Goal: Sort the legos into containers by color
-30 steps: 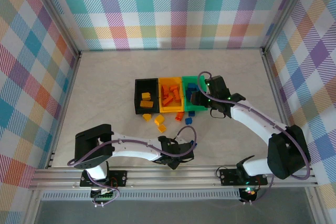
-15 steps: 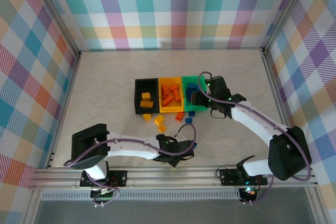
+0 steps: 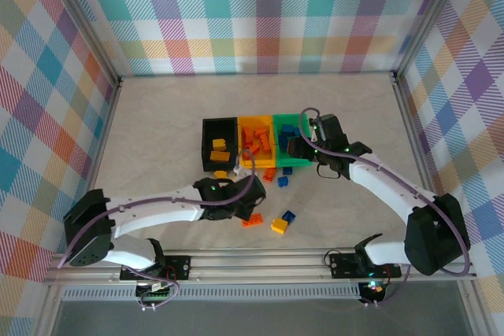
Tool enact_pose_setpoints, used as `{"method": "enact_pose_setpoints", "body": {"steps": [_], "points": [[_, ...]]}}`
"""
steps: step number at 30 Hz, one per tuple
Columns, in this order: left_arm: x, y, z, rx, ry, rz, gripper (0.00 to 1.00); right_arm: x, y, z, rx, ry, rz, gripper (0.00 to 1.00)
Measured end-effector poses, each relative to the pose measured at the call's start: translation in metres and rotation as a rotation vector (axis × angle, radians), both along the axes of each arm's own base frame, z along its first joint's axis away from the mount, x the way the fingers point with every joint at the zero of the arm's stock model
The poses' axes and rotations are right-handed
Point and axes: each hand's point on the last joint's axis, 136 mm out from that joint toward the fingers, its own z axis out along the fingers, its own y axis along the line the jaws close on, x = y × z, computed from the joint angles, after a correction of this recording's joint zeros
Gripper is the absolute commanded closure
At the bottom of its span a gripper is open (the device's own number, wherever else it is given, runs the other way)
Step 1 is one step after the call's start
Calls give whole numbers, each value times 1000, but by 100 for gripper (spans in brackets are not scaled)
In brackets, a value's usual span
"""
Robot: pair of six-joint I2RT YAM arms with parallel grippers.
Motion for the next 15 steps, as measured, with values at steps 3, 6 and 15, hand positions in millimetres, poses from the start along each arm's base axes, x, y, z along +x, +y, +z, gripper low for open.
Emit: {"method": "enact_pose_setpoints", "body": {"steps": [3,6,15], "points": [[23,16,15,-26,-37,75,66,0,0,5,8,-14,0,26],[52,33,25,-39,-69,164,67,-1,0,9,13,-23,0,26],[156,68,52,-91,-136,409,68,-12,-4,1,15,-3,6,27]]}}
